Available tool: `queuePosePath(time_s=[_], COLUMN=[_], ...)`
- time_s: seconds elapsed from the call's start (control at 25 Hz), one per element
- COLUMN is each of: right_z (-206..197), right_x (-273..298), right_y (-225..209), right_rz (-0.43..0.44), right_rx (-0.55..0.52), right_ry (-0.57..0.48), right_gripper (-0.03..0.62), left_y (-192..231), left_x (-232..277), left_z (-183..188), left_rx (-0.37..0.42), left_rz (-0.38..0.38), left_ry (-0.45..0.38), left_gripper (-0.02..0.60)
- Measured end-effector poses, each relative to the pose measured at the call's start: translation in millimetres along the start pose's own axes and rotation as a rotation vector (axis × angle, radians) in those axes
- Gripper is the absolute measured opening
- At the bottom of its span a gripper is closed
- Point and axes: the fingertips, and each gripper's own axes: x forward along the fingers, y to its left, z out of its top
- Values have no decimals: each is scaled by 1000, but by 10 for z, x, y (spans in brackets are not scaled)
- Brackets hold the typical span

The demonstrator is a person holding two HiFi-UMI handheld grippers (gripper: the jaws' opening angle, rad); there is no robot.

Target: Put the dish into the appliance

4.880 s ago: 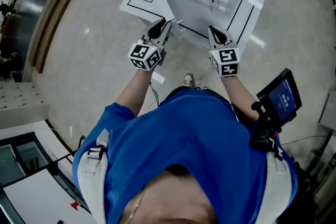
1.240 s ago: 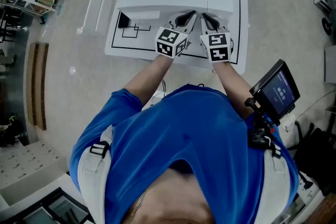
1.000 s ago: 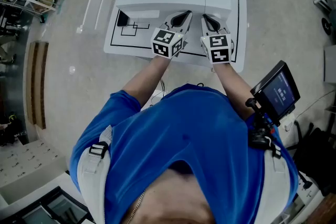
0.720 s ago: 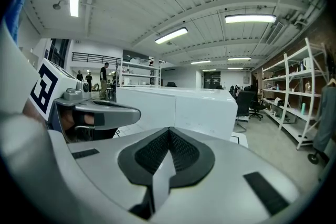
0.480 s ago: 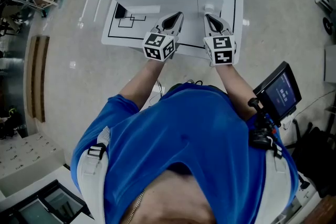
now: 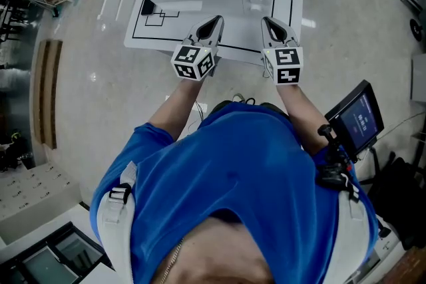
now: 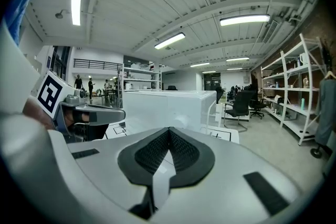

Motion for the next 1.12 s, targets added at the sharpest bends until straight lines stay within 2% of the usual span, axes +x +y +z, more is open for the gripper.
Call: queuePosePath(time_s=[0.44,1.12], right_z=[-71,-179], right_x=[-404,-486], right_y=[-196,-264], right_rz=[-20,-36], right_rx=[28,66], right_ry=[-27,-13], right_gripper=[2,2], left_y=[-27,-40], left_x=[-252,-250], left_z=[-135,-180], left_rx=[-30,-44], left_rz=[33,30], left_ry=[18,23], left_gripper=[8,8])
